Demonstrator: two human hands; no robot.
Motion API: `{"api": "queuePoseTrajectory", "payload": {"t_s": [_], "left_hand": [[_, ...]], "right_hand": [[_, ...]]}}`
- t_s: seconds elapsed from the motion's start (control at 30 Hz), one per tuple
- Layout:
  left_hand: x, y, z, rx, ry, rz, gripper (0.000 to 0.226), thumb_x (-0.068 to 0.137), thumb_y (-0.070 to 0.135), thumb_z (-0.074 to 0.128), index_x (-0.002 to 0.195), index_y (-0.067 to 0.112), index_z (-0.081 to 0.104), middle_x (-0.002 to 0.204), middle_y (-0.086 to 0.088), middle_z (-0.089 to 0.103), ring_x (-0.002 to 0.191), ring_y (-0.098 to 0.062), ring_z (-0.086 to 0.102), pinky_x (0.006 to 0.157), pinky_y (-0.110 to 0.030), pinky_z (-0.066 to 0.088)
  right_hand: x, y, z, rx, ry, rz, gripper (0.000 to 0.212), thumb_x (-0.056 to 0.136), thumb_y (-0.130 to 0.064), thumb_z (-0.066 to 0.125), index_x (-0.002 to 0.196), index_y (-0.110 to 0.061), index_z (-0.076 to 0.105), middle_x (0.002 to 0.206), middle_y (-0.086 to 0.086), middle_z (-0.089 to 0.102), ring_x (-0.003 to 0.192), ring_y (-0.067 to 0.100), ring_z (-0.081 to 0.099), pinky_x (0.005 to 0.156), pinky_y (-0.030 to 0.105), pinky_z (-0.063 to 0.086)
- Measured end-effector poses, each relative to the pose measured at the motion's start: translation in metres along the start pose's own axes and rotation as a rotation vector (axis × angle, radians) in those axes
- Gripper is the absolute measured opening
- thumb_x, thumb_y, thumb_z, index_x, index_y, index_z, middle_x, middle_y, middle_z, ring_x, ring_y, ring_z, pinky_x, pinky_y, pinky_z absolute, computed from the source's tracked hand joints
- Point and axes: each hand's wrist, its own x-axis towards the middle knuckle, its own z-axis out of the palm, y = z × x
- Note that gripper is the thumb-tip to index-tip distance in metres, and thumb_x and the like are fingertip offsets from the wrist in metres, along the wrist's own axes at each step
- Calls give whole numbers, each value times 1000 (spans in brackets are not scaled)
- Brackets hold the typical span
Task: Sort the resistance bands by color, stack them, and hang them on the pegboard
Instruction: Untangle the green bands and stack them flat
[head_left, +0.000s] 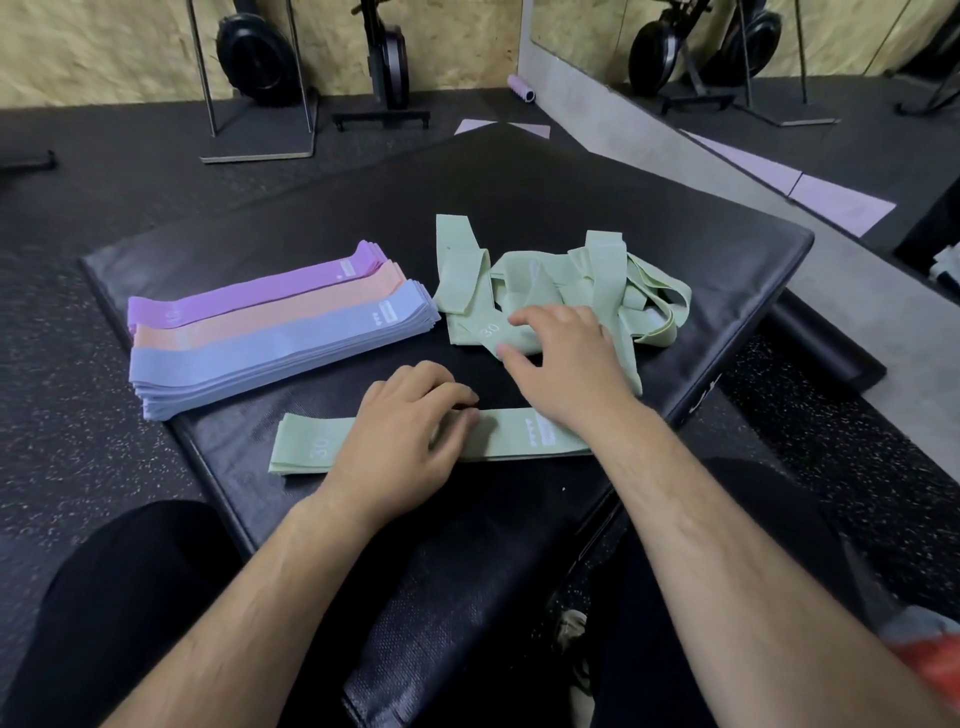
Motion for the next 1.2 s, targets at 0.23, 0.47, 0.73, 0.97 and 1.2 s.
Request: {"api": "queuePoseTrajectory", "payload": {"t_s": [0.23, 0.47, 0.73, 0.97, 1.2], "left_hand": [[-3, -7, 1, 0, 9, -32, 24, 98, 39, 53, 114, 29, 68, 110, 14, 56, 101, -13, 54, 79, -28, 28], [-1, -9, -1, -71, 57, -56, 30, 96, 35, 59, 125, 27, 64, 120, 8, 54, 108, -18, 58, 87, -42, 46], [2, 6, -11, -319, 52, -157, 36, 96, 31, 66, 131, 24, 59, 110, 12, 63, 94, -4, 56, 86, -20, 44], [-1, 10, -19, -545, 164, -280, 5, 101, 23, 60, 99, 24, 65, 80, 12, 65, 75, -12, 60, 68, -27, 49], [-3, -10, -34, -622, 316, -397, 9, 101, 22, 61, 92, 25, 64, 73, 14, 61, 69, -12, 56, 69, -41, 51]], "right_hand": [[14, -4, 13, 15, 10, 187, 47, 101, -50, 50, 134, -18, 55, 119, -1, 65, 127, 24, 42, 105, 38, 28], [-2, 0, -6, 130, -186, -37, 8, 101, -32, 55, 95, -38, 59, 97, -15, 58, 112, 12, 42, 96, 28, 20], [-24, -10, -7, 220, -107, -297, 9, 99, -25, 59, 100, -30, 67, 98, -14, 64, 104, 6, 50, 103, 23, 24], [-20, -19, 0, 258, -147, -340, 7, 97, -26, 63, 103, -27, 66, 98, -15, 66, 98, 8, 52, 97, 21, 28], [-1, -9, 5, 121, -157, -225, 2, 96, -25, 64, 94, -24, 63, 84, -14, 61, 95, 19, 48, 93, 30, 31]]}}
